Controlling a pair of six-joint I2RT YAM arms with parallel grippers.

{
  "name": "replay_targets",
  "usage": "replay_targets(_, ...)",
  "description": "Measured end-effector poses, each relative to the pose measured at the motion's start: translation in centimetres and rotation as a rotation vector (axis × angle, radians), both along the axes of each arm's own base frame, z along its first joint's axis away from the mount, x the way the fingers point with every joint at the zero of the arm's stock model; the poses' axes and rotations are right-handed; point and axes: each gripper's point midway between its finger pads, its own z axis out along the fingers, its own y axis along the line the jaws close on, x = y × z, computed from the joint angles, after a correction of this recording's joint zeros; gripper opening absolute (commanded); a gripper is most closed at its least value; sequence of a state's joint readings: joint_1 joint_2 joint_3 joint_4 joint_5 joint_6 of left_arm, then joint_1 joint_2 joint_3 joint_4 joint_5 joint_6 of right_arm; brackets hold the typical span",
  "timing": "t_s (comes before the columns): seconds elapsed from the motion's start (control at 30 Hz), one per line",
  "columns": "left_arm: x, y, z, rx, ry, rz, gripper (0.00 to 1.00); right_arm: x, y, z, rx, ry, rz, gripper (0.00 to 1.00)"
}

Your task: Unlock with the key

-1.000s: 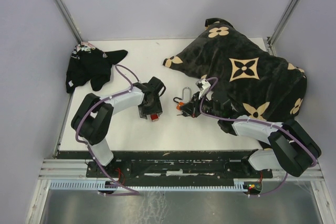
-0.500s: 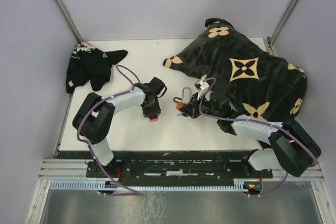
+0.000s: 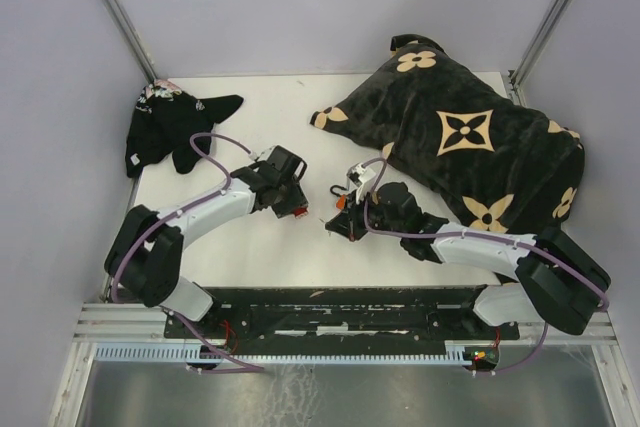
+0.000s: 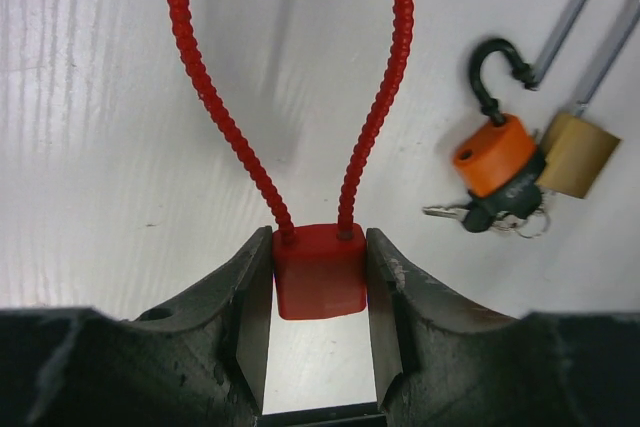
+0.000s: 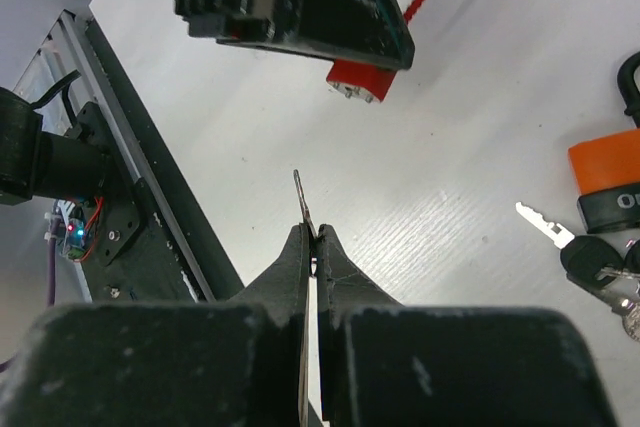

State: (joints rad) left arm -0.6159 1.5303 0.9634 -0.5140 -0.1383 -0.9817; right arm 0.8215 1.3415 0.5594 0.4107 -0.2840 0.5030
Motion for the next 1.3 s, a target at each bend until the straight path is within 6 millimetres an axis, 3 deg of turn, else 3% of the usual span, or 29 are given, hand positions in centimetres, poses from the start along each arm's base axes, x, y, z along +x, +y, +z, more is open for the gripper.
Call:
replay_targets(0.17,0.7,-1.0,1.8,-0.083,-0.058,0.021,0.09,-0.4,0.1,-0.6,-0.022,0.052,-0.038,0.02)
replay_targets(0.63,0.2,-2.0,3.3,-0.196,-0.07,0.055,0.05,0.3,1.2,-3.1,-0.025,0.204,-0.134,0.01)
replay_targets(1.3,-0.1,-2.6,3.6,-0.248,-0.06,0.065,0.05,1.2,2.6,-2.4,0.048,0.241,-0.17,0.01)
